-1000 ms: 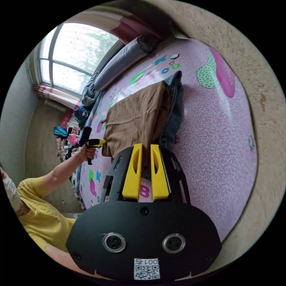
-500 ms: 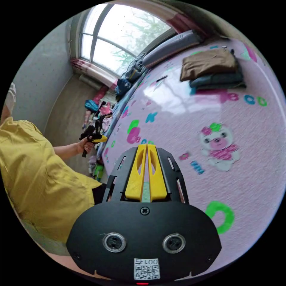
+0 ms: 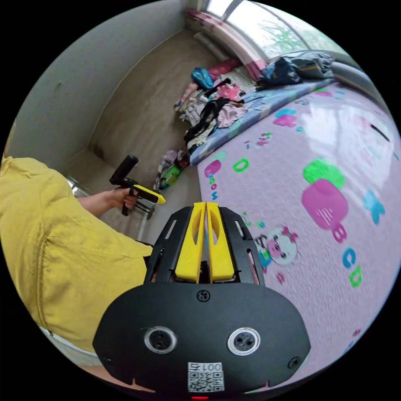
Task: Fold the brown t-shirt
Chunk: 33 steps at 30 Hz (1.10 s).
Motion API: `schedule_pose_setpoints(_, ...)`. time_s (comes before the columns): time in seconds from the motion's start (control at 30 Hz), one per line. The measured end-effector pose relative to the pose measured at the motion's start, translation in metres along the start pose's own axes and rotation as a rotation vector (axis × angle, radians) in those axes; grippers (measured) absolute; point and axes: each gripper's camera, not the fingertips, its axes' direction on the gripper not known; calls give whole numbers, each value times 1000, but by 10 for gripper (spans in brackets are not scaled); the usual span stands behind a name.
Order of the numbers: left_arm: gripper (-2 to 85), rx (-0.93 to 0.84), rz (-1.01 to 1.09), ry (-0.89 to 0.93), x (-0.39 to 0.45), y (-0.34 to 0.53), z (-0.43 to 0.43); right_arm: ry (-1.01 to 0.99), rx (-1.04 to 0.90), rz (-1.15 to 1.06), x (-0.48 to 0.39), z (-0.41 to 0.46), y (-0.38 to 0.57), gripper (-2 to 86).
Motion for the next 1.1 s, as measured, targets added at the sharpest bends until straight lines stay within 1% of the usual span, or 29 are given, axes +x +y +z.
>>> schedule_pose_setpoints(0.07, -16, 43, 7, -24, -38, 38, -24, 1, -20, -49, -18, 62, -29, 6)
schedule_pose_setpoints(0.1, -16, 78, 15, -26, -65, 64, -41, -3, -21, -52, -22, 78, -37, 6)
schedule_pose_setpoints(0.17, -16, 120, 5, -34, -106, 103, -67, -36, -1, -52, -37, 136, -63, 6)
schedule_pose_setpoints(0.23, -16, 183, -50, -24, -160, 156, -103, -57, 1, -64, -46, 179, -81, 6)
schedule_pose_setpoints(0.33, -15, 236, -105, -2, -216, 213, -139, -87, -44, -71, -55, 246, -108, 6)
schedule_pose_setpoints(0.43, -15, 274, -137, -18, -264, 253, -167, -102, -93, -97, -57, 301, -134, 6)
schedule_pose_setpoints(0.53, -15, 304, -171, -14, -311, 274, -188, -92, -130, -112, -48, 347, -160, 5)
schedule_pose_setpoints(0.6, -15, 332, -189, 4, -337, 278, -204, -77, -133, -110, -37, 368, -177, 5)
schedule_pose_setpoints(0.7, -15, 368, -148, 41, -375, 268, -235, -49, -92, -101, -12, 397, -209, 5)
schedule_pose_setpoints(0.83, -15, 360, -73, -60, -423, 233, -287, -30, -14, -74, 36, 433, -256, 5)
schedule_pose_setpoints(0.93, -16, 361, -36, -65, -452, 205, -331, -22, 11, -11, 70, 459, -294, 5)
schedule_pose_setpoints(1.0, -15, 376, 22, -92, -465, 189, -357, -2, 10, -28, 84, 475, -318, 6)
schedule_pose_setpoints(1.1, -13, 400, 59, -186, -491, 164, -393, 33, 11, -54, 103, 501, -358, 6)
